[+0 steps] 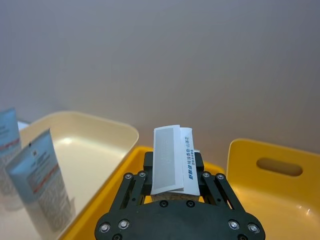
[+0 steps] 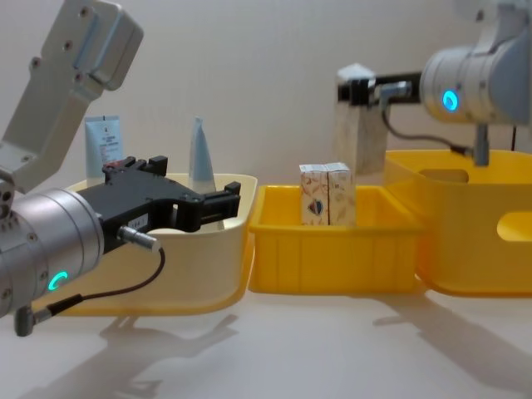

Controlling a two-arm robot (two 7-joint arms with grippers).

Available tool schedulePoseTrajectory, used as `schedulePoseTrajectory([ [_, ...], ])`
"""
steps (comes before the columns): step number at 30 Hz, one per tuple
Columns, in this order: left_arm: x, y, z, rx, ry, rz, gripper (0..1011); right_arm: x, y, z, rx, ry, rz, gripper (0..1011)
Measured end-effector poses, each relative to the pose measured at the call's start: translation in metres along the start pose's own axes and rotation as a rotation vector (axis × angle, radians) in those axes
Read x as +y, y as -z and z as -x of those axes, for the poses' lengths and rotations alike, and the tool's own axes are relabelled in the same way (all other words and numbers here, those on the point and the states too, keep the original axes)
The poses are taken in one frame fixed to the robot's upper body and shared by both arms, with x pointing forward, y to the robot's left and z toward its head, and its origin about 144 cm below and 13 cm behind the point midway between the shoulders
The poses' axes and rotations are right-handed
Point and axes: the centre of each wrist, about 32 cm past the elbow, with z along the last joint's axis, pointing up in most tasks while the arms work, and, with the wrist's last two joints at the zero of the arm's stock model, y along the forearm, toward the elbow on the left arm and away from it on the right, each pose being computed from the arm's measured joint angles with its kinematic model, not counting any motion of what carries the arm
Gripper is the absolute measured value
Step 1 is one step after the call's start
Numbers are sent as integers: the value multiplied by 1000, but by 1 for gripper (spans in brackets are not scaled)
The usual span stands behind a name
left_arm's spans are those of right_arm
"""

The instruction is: Bimanual collaborative sorting of washing and personal care products

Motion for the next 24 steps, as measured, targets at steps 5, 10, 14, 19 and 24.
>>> schedulePoseTrajectory([
  [5,0,0,0,0,0,0,1003,0,-15,-12,26,38,-92,422],
  [10,0,0,0,0,0,0,1003,-2,-26,-24,44,89,-162,423],
  [14,0,0,0,0,0,0,1003,-4,-33,-34,54,137,-206,423],
  [19,0,0,0,0,0,0,1003,-9,-37,-50,60,208,-234,423],
  [24,0,0,0,0,0,0,1003,-14,-36,-62,64,254,-229,423],
])
